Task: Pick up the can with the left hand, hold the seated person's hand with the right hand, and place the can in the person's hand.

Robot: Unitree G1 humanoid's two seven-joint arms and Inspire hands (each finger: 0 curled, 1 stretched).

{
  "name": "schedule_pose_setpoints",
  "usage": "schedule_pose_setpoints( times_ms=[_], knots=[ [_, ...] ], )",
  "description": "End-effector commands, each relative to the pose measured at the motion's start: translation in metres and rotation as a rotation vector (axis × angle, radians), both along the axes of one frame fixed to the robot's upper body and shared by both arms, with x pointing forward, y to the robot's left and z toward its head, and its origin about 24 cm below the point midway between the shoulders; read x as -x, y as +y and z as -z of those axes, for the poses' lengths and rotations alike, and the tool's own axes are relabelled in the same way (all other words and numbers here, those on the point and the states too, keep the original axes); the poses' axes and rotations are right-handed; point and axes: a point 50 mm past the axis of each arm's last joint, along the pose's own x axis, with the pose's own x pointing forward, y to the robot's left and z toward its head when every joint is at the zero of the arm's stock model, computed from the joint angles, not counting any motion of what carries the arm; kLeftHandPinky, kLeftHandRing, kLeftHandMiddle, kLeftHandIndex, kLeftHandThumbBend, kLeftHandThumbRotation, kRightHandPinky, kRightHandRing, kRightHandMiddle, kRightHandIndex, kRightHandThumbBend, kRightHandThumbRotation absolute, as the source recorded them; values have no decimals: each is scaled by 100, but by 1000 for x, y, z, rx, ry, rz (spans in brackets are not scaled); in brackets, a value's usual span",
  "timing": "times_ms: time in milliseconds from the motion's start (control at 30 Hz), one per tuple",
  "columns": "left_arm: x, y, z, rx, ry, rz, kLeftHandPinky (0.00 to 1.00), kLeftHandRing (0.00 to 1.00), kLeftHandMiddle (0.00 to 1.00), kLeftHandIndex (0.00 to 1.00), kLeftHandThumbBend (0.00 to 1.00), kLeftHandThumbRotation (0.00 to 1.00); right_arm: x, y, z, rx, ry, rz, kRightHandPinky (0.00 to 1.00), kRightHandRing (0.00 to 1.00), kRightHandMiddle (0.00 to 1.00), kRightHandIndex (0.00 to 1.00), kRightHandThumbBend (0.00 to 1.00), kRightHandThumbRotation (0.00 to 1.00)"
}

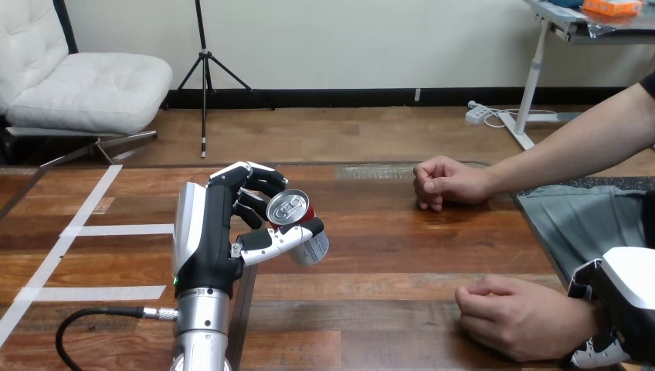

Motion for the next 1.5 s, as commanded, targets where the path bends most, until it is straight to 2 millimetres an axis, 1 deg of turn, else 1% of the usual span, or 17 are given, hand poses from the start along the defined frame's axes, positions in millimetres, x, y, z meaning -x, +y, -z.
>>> schedule_pose_setpoints(
  times_ms=[0,433,633,833,1133,1467],
  knots=[
    [-13,-3,-34,16,-154,16,34,40,47,49,72,0,-8,2,-7,-57,-60,9,20,31,40,46,74,0],
    [-13,-10,-35,20,-146,39,34,40,47,50,72,0,-8,9,-21,-82,-155,-22,16,26,35,46,75,0],
    [-14,-17,-35,42,-143,67,33,40,46,49,72,0,-9,14,-28,-82,-199,-35,18,28,38,47,77,0],
    [-15,-26,-37,45,-148,85,33,40,46,49,73,0,-9,19,-35,-85,-225,-49,24,34,44,48,77,0],
    [-17,-40,-42,75,-150,129,33,40,46,49,72,0,-9,25,-43,-84,-239,-64,27,36,45,50,77,0],
    [-18,-54,-47,74,-164,173,34,40,47,49,72,0,-7,29,-49,-92,-270,-80,28,36,45,50,79,0]
  ],
)
